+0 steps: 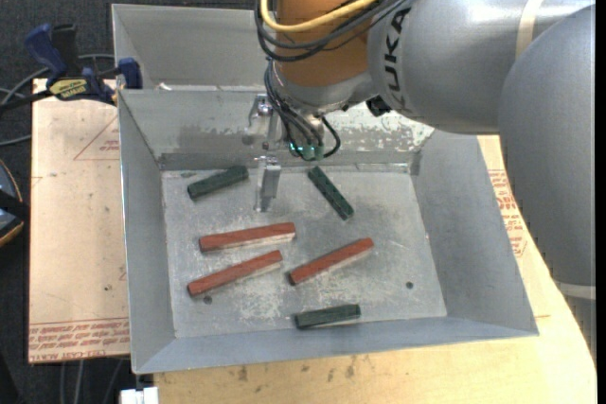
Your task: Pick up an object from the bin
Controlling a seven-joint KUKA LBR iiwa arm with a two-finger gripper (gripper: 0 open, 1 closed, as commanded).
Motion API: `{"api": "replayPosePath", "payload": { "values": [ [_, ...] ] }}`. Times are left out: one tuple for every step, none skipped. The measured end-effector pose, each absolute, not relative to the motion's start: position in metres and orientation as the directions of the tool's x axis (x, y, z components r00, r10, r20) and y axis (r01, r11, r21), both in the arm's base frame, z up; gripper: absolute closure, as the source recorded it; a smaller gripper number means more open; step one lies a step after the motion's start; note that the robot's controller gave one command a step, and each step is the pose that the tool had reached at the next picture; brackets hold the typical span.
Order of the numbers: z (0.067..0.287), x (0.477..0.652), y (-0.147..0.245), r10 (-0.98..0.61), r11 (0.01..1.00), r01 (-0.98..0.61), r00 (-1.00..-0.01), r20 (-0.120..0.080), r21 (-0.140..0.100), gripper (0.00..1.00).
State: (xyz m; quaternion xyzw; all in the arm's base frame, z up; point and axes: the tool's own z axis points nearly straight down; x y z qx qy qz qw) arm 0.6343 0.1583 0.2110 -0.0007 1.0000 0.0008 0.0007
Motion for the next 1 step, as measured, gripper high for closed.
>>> {"api": "replayPosePath", "payload": {
  "values": [
    [0.1740,0.5884,0.1542,-0.020,1.000,-0.020,-1.000,-0.007,0.002,0.00]
  ]
}}
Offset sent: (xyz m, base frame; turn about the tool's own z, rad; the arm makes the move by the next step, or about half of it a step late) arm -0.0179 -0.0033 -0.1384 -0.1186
